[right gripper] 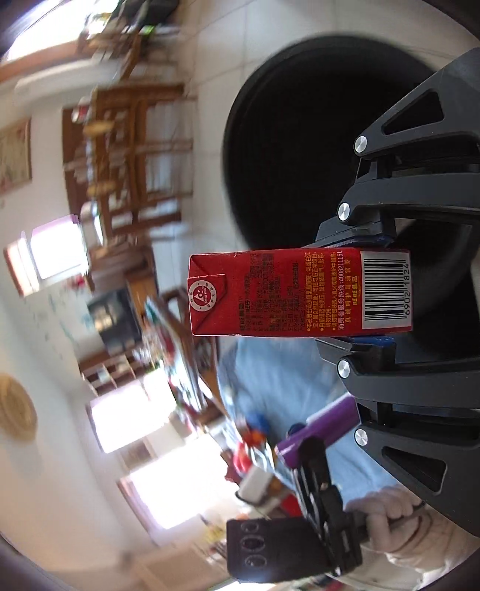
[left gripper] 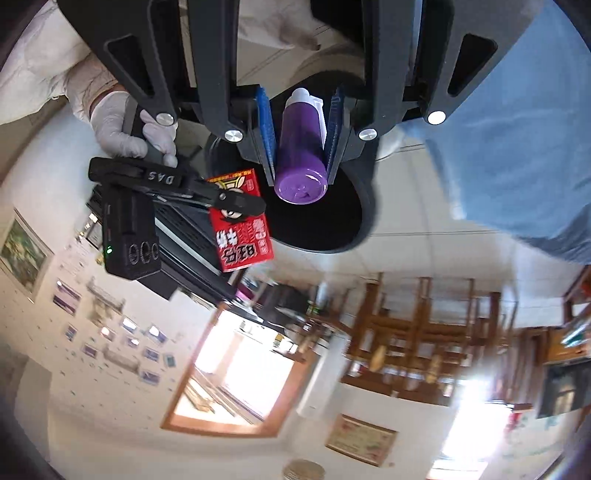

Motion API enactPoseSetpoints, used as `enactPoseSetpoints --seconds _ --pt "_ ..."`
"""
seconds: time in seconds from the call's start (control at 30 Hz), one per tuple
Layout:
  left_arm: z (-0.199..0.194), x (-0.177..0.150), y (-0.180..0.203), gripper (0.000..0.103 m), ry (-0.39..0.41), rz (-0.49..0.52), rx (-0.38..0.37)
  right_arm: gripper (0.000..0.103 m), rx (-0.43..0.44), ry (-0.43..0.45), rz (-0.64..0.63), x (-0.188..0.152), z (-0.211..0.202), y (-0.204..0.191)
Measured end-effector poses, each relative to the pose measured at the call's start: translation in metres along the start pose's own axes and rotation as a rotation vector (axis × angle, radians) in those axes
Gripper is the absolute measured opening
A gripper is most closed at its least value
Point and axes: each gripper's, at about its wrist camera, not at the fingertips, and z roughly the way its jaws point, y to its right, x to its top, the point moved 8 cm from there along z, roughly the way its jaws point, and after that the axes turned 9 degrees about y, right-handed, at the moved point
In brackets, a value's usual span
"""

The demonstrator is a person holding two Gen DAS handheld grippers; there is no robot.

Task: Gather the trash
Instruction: 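Carry the purple tube and red carton over the bin with both tools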

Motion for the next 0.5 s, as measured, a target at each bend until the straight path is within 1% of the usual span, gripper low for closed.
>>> enactPoseSetpoints --seconds 0.1,0.2,0.27,0.3,0.33,0.43,0.5 --pt "0.030 0.001 0.016 0.025 -0.027 0.014 -0.033 0.033 -0.060 -0.006 0.028 -0.008 -0.010 0.041" --pt "0.053 -0.004 0.025 0.025 -0.054 0.027 -0.050 0.033 -0.102 -0.033 0.036 -0.020 -0.009 0.064" --pt "0.070 -0.007 0.026 0.025 -0.077 0.039 -0.047 0.033 -0.125 -0.065 0.038 -0.030 -0.006 0.077" --pt "0.071 -0.011 0.026 0.025 -0.086 0.042 -0.044 0.033 -0.135 -0.077 0.036 -0.035 -0.005 0.082" --pt "0.082 -0.014 0.023 0.025 -0.107 0.042 -0.040 0.034 -0.149 -0.092 0.028 -0.040 -0.004 0.087" --pt "0.104 -0.024 0.016 0.025 -0.160 0.042 -0.020 0.033 -0.179 -0.116 0.004 -0.050 0.003 0.088" --pt "0.112 -0.030 0.012 0.025 -0.192 0.050 0.001 0.034 -0.191 -0.127 -0.008 -0.052 0.009 0.085"
